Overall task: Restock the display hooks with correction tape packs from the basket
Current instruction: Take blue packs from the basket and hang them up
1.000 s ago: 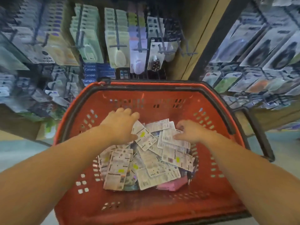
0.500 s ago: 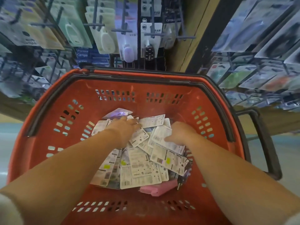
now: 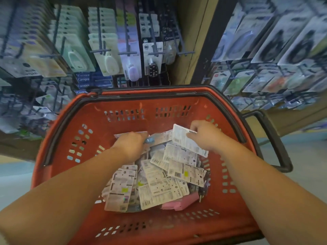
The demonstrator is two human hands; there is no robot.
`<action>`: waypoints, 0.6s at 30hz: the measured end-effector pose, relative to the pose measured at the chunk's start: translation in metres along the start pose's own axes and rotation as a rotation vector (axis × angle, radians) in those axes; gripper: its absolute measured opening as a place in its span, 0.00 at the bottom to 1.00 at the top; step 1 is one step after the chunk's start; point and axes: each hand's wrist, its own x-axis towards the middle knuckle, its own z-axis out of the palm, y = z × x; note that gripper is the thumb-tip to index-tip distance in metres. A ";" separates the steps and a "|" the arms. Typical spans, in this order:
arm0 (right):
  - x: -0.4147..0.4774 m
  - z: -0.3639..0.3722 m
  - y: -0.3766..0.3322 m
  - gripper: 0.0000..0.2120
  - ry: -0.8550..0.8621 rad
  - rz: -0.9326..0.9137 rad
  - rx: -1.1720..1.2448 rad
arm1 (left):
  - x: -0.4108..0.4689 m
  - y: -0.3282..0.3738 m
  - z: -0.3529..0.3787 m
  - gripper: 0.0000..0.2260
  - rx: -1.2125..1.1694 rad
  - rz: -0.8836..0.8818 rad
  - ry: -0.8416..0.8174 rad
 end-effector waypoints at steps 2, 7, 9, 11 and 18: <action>-0.017 -0.002 -0.006 0.12 0.167 -0.020 0.131 | -0.013 0.011 -0.010 0.08 -0.352 -0.036 0.129; -0.069 0.004 -0.037 0.10 0.428 -0.147 0.392 | -0.064 0.054 -0.032 0.08 -1.349 -0.121 0.233; -0.082 0.012 -0.049 0.10 0.385 -0.210 0.501 | -0.079 0.061 -0.035 0.10 -1.502 -0.136 0.233; -0.092 0.022 -0.061 0.11 0.258 -0.252 0.656 | -0.090 0.063 -0.036 0.12 -1.583 -0.133 0.251; -0.094 0.035 -0.075 0.16 0.249 -0.253 0.896 | -0.113 0.063 -0.037 0.13 -1.682 -0.143 0.266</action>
